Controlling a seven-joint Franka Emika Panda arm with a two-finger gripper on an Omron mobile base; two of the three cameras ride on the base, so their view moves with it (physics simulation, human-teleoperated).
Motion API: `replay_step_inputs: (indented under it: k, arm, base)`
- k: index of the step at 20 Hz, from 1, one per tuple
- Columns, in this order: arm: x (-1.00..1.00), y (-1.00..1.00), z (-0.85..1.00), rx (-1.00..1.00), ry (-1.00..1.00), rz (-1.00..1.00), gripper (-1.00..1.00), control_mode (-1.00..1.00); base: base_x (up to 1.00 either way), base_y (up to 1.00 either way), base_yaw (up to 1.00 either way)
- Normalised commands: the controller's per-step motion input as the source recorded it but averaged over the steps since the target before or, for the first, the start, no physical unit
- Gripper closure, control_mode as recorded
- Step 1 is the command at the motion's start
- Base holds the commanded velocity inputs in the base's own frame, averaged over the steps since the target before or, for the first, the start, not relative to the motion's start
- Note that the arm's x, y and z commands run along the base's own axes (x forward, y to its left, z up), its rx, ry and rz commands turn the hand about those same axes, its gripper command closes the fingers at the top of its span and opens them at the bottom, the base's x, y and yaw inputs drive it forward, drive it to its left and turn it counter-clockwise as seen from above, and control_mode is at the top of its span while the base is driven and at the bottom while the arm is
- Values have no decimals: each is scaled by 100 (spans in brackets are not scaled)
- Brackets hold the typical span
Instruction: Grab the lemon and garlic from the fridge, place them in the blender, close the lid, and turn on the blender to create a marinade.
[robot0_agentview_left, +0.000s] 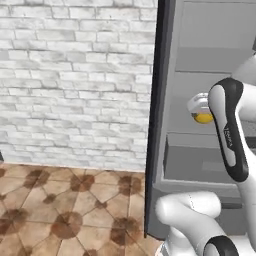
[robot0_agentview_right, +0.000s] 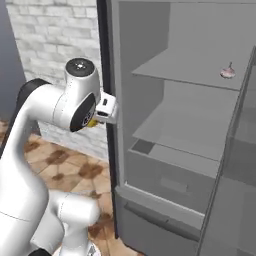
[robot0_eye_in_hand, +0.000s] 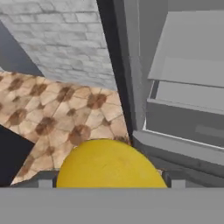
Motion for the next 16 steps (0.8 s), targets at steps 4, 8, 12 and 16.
replay_step_inputs:
  k: [4, 8, 12, 16]
  arm:
    - [0, 0, 0, 0, 0, 0, 100, 100]
    - [0, 0, 0, 0, 0, 0, 100, 100]
    - [0, 0, 0, 0, 0, 0, 100, 100]
    - [0, 0, 0, 0, 0, 0, 100, 100]
  base:
    - [-48, 66, 94]
    - [-32, 63, 94]
    - [54, 11, 75]
    - [79, 0, 73]
